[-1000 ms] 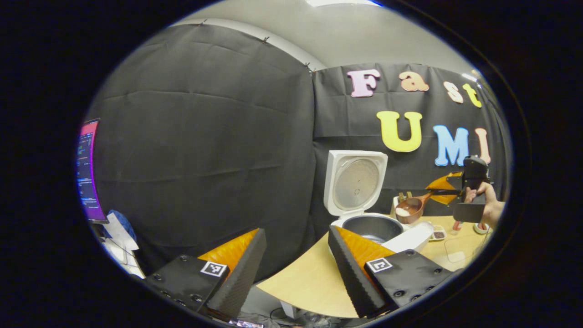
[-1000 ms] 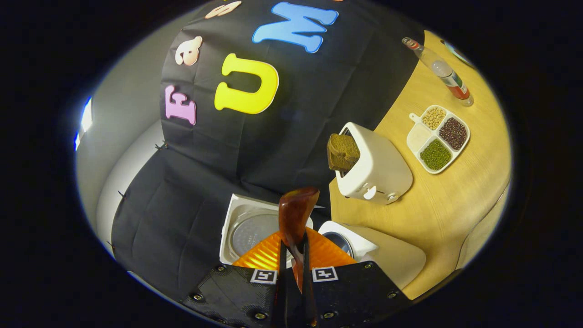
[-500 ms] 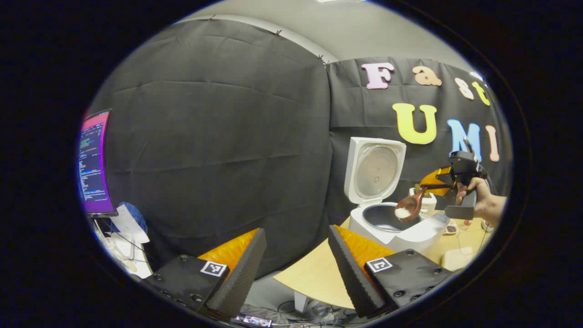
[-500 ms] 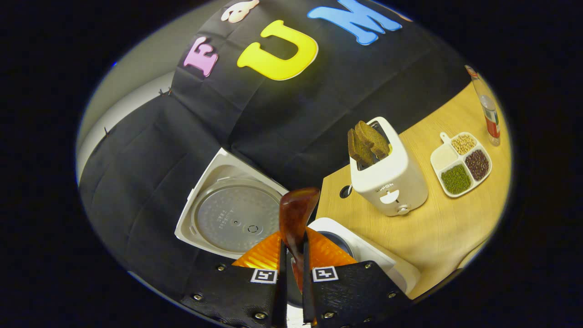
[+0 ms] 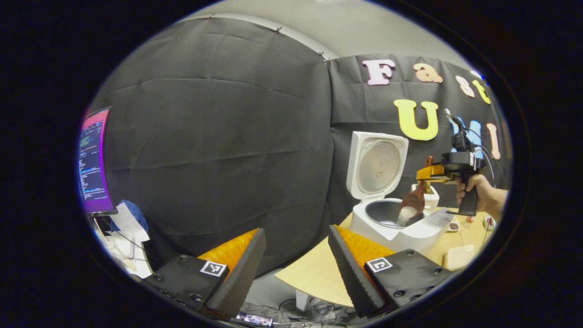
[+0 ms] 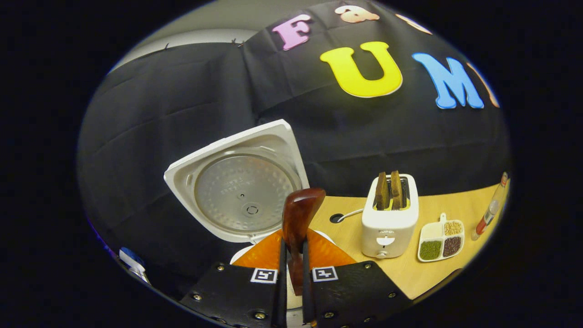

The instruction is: Close the left gripper, press the button to open the rice cooker; take a wooden spoon from the chopstick holder with the right hand, scoop a spoonful of rice and pour it into the rice cooker, then put the wooden spoon back into the chopstick holder.

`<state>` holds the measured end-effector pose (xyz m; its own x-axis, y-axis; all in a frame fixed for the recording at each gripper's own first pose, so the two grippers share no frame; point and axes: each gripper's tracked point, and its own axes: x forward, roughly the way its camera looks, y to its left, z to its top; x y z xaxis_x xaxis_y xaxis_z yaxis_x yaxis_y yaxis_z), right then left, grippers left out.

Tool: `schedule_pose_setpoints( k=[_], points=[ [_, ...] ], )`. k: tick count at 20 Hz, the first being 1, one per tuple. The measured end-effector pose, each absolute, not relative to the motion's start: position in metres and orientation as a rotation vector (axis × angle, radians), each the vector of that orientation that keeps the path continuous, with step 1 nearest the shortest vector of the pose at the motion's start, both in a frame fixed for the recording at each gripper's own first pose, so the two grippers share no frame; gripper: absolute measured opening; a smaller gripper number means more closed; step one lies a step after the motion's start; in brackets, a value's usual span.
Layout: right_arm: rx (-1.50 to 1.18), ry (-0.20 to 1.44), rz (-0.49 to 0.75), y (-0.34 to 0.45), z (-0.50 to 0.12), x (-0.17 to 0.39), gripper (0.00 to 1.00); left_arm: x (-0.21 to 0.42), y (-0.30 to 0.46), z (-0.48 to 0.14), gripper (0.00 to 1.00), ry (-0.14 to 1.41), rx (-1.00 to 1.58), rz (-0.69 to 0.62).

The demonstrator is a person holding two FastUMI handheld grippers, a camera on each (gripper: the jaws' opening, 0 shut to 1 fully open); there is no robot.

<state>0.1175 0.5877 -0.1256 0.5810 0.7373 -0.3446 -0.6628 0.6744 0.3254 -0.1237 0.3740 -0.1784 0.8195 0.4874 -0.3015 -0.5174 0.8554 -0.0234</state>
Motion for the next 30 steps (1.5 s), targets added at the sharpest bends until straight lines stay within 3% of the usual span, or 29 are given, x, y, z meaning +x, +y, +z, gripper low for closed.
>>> schedule_pose_setpoints(
  k=[8, 13, 23, 30],
  points=[
    [-0.232, 0.229, 0.91, 0.596, -0.114, 0.091, 0.13, -0.125, 0.37, -0.181, 0.96, 0.297, -0.126, 0.538],
    [-0.335, 0.162, 0.923, 0.593, -0.115, 0.086, 0.13, -0.121, 0.368, -0.177, 0.96, 0.284, -0.113, 0.527],
    [0.174, 0.396, 0.882, 0.558, -0.085, 0.112, 0.14, -0.108, 0.351, -0.154, 0.96, 0.234, -0.117, 0.471],
    [0.467, 0.482, 0.755, 0.498, -0.07, 0.125, 0.14, -0.086, 0.334, -0.12, 0.96, 0.166, -0.086, 0.414]
  ],
)
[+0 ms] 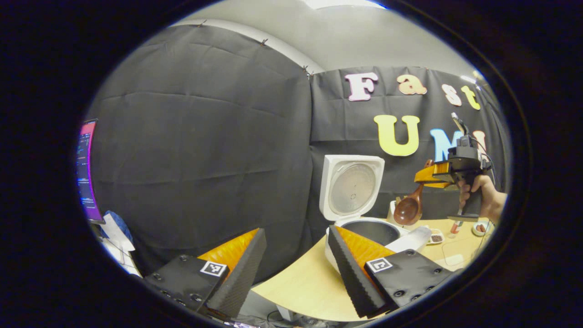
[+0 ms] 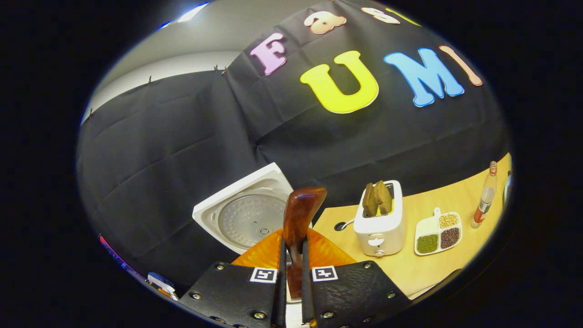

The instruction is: Close the left gripper, press the button to open the rice cooker; take a wooden spoon from the chopstick holder with the right hand, scoop a spoonful of rice and pour it into the rice cooker, then put the wooden spoon back into the chopstick holder.

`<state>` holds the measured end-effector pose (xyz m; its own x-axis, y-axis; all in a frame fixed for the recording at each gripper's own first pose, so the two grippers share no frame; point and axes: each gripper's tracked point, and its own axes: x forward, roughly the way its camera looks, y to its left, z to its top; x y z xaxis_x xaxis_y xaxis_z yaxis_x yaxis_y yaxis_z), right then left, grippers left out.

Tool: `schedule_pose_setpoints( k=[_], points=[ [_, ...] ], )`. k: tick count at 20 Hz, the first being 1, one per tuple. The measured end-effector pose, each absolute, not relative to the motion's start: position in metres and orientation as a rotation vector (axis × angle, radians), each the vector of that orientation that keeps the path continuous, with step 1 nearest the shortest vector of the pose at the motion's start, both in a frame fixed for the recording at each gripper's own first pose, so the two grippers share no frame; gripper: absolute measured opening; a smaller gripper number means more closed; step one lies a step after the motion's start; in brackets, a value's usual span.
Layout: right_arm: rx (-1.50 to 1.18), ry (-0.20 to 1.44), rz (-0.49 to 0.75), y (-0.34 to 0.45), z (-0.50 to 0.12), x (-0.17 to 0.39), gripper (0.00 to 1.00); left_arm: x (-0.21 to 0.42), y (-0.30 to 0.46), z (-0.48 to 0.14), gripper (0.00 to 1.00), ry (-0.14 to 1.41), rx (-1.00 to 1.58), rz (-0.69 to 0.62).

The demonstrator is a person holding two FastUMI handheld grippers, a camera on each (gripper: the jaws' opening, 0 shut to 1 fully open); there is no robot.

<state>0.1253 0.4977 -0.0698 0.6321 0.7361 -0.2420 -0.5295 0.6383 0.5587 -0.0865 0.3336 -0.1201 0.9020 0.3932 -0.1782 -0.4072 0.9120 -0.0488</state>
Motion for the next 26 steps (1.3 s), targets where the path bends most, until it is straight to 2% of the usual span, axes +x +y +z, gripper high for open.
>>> schedule_pose_setpoints(
  k=[7, 20, 21, 22, 23, 25, 26],
  points=[
    [0.465, 0.417, 0.659, 0.418, -0.052, 0.137, 0.13, -0.048, 0.293, -0.09, 0.95, 0.105, -0.077, 0.333],
    [0.454, 0.347, 0.378, 0.215, -0.052, 0.142, 0.13, -0.002, 0.195, -0.047, 0.95, 0.025, -0.077, 0.181],
    [0.456, 0.345, 0.355, 0.199, -0.054, 0.141, 0.13, -0.001, 0.187, -0.044, 1.0, 0.022, -0.078, 0.171],
    [0.458, 0.343, 0.331, 0.183, -0.056, 0.141, 0.13, 0.001, 0.18, -0.042, 0.95, 0.021, -0.078, 0.162],
    [0.461, 0.342, 0.307, 0.168, -0.058, 0.139, 0.13, 0.004, 0.173, -0.041, 0.95, 0.022, -0.077, 0.154],
    [0.469, 0.34, 0.263, 0.139, -0.063, 0.136, 0.13, 0.01, 0.158, -0.039, 1.0, 0.022, -0.078, 0.137],
    [0.47, 0.34, 0.244, 0.125, -0.066, 0.135, 0.13, 0.012, 0.152, -0.036, 0.95, 0.022, -0.08, 0.129]
  ],
)
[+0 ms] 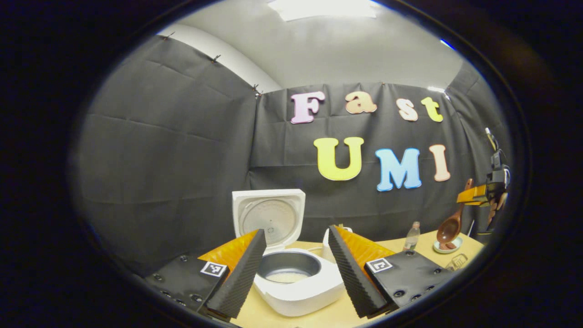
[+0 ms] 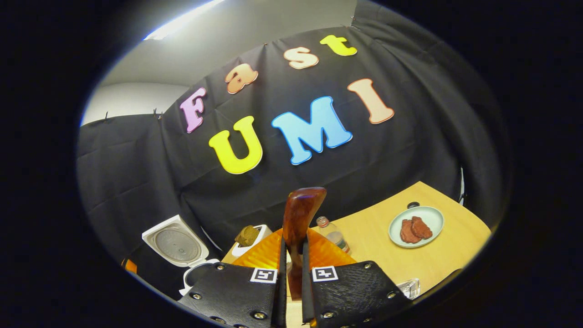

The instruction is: Close the left gripper, press the button to open the rice cooker; take a wooden spoon from the chopstick holder with the right hand, scoop a spoonful of rice and pour it into the rice cooker, then put the wooden spoon back into the chopstick holder.

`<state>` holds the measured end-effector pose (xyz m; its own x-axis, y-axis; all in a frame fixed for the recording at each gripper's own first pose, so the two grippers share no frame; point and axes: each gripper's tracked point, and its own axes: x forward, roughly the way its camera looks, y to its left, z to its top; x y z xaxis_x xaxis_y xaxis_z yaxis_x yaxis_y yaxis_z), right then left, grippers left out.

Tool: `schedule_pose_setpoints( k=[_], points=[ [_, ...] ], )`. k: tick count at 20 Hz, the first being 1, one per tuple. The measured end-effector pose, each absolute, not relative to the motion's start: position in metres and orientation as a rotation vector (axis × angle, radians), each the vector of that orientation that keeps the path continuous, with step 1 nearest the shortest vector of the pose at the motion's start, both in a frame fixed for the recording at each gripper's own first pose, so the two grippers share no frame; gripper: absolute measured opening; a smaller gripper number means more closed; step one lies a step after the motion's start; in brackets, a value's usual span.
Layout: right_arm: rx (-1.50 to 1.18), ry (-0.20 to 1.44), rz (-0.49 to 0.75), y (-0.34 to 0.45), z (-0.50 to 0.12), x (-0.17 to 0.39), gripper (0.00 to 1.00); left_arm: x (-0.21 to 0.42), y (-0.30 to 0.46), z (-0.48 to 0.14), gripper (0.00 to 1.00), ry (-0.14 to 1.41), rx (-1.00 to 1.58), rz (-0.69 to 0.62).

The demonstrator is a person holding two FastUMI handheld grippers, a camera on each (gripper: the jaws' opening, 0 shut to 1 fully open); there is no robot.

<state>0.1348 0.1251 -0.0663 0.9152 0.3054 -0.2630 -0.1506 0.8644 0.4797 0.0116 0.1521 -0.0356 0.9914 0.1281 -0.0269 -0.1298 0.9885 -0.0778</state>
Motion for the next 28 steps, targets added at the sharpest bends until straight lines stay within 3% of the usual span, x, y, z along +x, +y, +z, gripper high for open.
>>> schedule_pose_setpoints(
  k=[4, 6, 10, 26, 27, 28],
  points=[
    [0.457, 0.351, 0.159, 0.072, -0.087, 0.126, 0.13, 0.018, 0.125, -0.03, 1.0, 0.026, -0.075, 0.094],
    [0.454, 0.366, 0.124, 0.052, -0.102, 0.12, 0.13, 0.021, 0.113, -0.026, 0.95, 0.023, -0.071, 0.075],
    [0.431, 0.425, 0.068, 0.024, -0.141, 0.108, 0.13, 0.026, 0.092, -0.019, 0.95, 0.023, -0.044, 0.043],
    [0.431, 0.622, 0.044, 0.014, -0.233, 0.075, 0.15, 0.02, 0.074, -0.002, 0.95, 0.004, 0.006, 0.044],
    [0.437, 0.631, 0.043, 0.014, -0.238, 0.072, 0.14, 0.02, 0.073, -0.002, 1.0, 0.003, 0.006, 0.046],
    [0.445, 0.63, 0.038, 0.011, -0.238, 0.072, 0.14, 0.019, 0.074, -0.001, 0.95, 0.001, 0.006, 0.047]
  ],
)
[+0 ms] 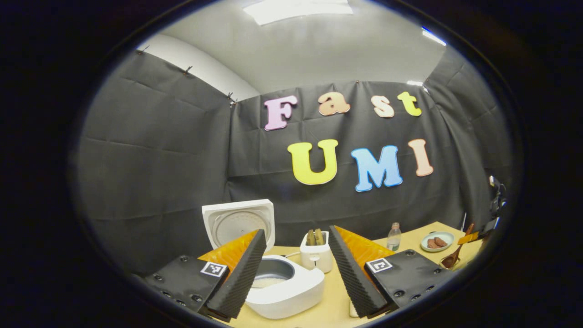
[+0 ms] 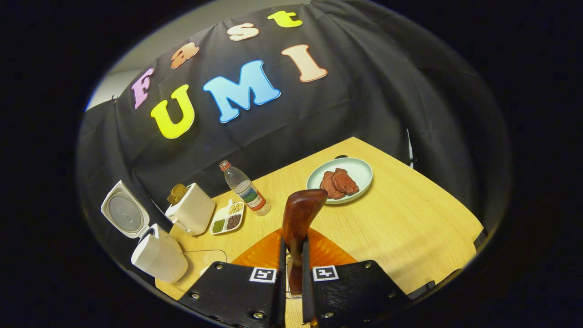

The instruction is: Close the left gripper, press the button to open the rice cooker; take a wooden spoon from the chopstick holder with the right hand, scoop a spoonful of rice and pour it into the rice cooker, then put the wooden spoon back into the chopstick holder.

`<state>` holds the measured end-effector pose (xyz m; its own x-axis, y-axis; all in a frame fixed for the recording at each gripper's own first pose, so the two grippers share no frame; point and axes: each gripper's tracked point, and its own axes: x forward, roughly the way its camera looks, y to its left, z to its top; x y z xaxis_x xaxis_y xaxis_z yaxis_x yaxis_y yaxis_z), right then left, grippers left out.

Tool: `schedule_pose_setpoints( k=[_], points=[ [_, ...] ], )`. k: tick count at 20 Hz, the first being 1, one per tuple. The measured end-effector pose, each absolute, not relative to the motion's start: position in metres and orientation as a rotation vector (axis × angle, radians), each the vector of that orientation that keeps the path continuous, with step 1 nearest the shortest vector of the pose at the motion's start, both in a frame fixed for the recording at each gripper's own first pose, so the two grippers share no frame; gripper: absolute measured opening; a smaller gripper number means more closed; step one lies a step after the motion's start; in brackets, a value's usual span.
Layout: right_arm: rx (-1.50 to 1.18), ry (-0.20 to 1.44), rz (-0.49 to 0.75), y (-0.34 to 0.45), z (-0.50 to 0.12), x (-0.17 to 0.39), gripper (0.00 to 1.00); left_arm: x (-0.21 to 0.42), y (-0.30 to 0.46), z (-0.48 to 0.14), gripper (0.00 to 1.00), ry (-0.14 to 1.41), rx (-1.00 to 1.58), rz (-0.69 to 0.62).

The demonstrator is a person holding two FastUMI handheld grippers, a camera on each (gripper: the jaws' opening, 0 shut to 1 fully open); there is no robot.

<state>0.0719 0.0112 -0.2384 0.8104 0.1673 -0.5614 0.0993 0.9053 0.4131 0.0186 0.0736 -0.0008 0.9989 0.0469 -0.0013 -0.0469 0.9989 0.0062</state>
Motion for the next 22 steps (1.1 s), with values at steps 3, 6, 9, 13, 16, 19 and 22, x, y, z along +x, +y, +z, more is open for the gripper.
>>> schedule_pose_setpoints(
  k=[3, 6, 9, 13, 16, 19, 22],
  points=[
    [0.489, 0.61, 0.047, 0.01, -0.234, 0.07, 0.26, 0.016, 0.073, -0.002, 0.95, -0.001, 0.005, 0.047],
    [0.408, 0.574, 0.007, -0.009, -0.223, 0.068, 0.72, 0.017, 0.072, 0.0, 0.95, -0.006, -0.003, 0.047],
    [0.297, 0.497, -0.021, -0.027, -0.195, 0.069, 0.98, 0.02, 0.072, -0.004, 0.88, -0.002, -0.007, 0.051],
    [0.166, 0.379, -0.01, -0.029, -0.142, 0.066, 0.98, 0.035, 0.077, -0.012, 0.88, 0.022, 0.003, 0.06],
    [0.109, 0.308, 0.026, -0.018, -0.103, 0.061, 0.98, 0.054, 0.088, -0.014, 0.95, 0.035, 0.008, 0.078],
    [0.092, 0.246, 0.039, -0.011, -0.077, 0.056, 0.98, 0.079, 0.105, -0.008, 0.96, 0.023, -0.002, 0.102],
    [0.074, 0.223, 0.025, -0.009, -0.073, 0.051, 0.98, 0.11, 0.133, 0.003, 0.96, 0.008, 0.022, 0.148]
  ],
)
